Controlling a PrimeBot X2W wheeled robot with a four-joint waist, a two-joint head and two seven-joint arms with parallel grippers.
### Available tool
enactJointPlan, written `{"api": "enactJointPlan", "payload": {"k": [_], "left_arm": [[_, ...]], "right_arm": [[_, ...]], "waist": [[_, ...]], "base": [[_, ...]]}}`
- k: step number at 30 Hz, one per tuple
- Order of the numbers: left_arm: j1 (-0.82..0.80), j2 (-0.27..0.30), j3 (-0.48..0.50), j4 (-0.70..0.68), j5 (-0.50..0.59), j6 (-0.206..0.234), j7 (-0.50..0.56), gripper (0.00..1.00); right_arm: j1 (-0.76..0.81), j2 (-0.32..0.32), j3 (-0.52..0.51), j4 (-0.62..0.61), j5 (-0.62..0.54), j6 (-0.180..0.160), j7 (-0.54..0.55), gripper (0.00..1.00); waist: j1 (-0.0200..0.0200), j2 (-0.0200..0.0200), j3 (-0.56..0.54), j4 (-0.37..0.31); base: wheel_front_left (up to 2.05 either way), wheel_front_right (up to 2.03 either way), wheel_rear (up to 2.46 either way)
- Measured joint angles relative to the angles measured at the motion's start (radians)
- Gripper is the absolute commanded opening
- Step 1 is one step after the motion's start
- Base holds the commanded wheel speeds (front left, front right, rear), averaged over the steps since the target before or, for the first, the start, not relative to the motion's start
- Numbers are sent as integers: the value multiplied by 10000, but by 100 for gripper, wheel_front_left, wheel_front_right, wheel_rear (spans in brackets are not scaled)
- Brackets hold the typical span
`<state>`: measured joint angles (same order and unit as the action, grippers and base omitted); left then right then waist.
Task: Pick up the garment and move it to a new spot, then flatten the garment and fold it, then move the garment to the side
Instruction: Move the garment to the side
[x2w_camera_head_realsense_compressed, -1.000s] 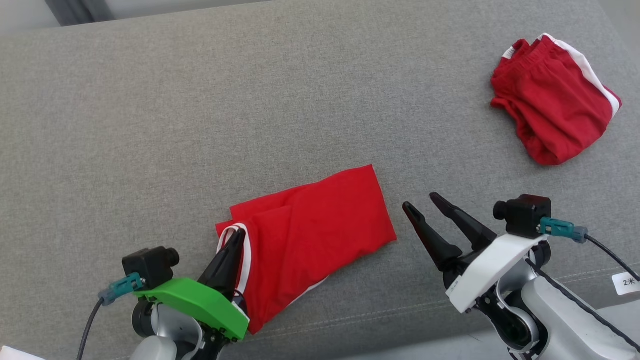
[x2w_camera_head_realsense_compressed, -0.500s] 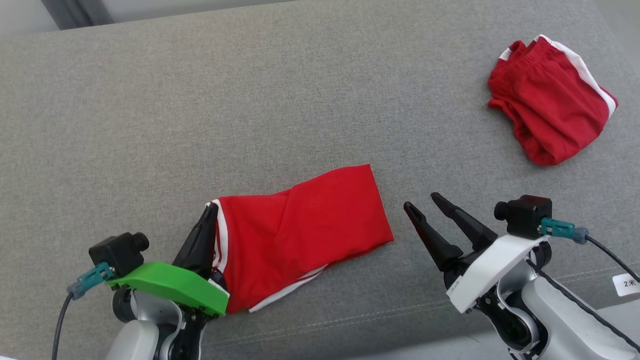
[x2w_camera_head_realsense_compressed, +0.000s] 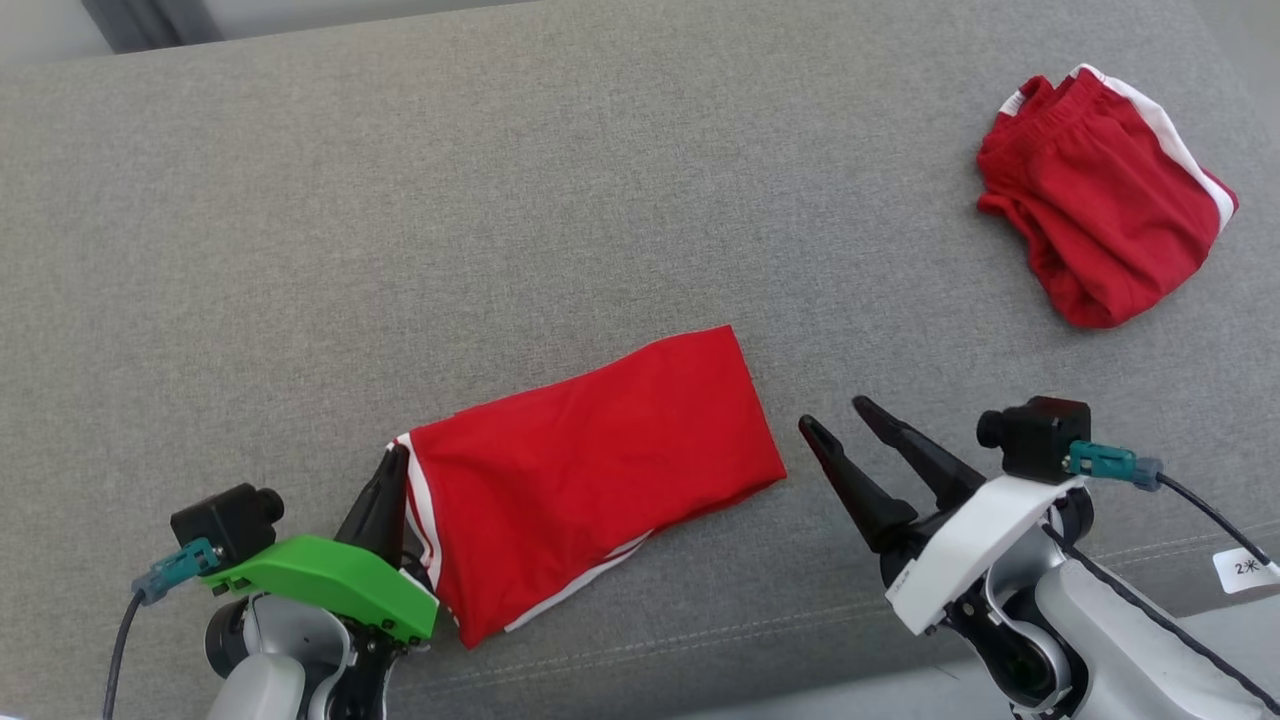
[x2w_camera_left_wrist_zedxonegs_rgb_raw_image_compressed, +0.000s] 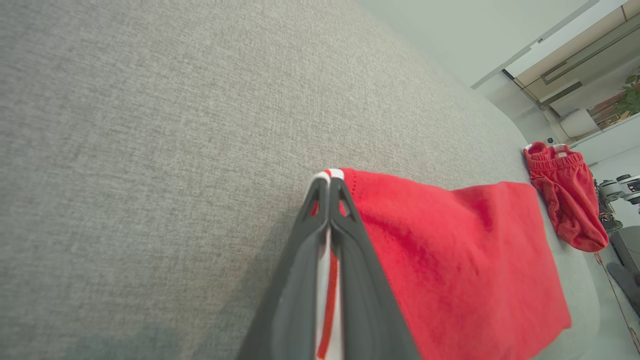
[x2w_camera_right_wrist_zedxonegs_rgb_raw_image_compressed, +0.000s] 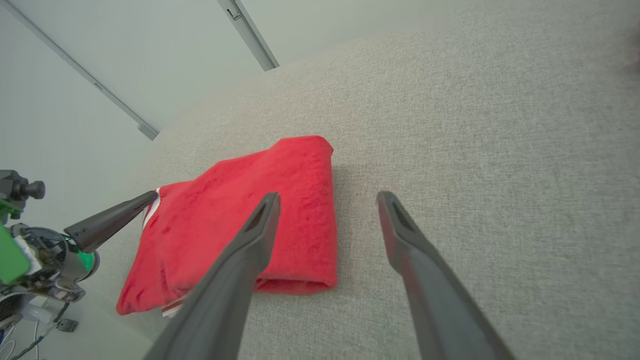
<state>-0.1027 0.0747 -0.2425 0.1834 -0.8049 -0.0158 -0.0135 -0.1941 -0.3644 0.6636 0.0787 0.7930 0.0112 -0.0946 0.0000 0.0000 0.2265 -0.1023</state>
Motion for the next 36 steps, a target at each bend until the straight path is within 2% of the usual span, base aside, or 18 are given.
{"api": "enactJointPlan", "payload": {"k": [4,8,11,19,36], "left_arm": [[-93,-13,-50,-19,0,0,-10,0],[-383,-33,-155,10,0,-10,-19,0],[-523,-77,-276,81,0,-19,-19,0],[-733,-155,-376,303,-2,-71,-111,0],[-787,-213,-516,663,-36,-198,-240,0]], "right_arm": [[-3,238,59,155,401,167,176,100],[-4,802,-65,479,1549,506,445,100],[-33,832,-165,790,1814,518,625,100],[-306,757,-357,1377,2046,683,840,100],[-947,1269,-111,2328,2619,945,1239,100]], "waist": [[0,0,89,35],[0,0,165,95],[0,0,216,198],[0,0,292,556],[-1,0,301,765]], "base": [[0,0,0],[0,0,0],[0,0,0],[0,0,0],[0,0,0]]}}
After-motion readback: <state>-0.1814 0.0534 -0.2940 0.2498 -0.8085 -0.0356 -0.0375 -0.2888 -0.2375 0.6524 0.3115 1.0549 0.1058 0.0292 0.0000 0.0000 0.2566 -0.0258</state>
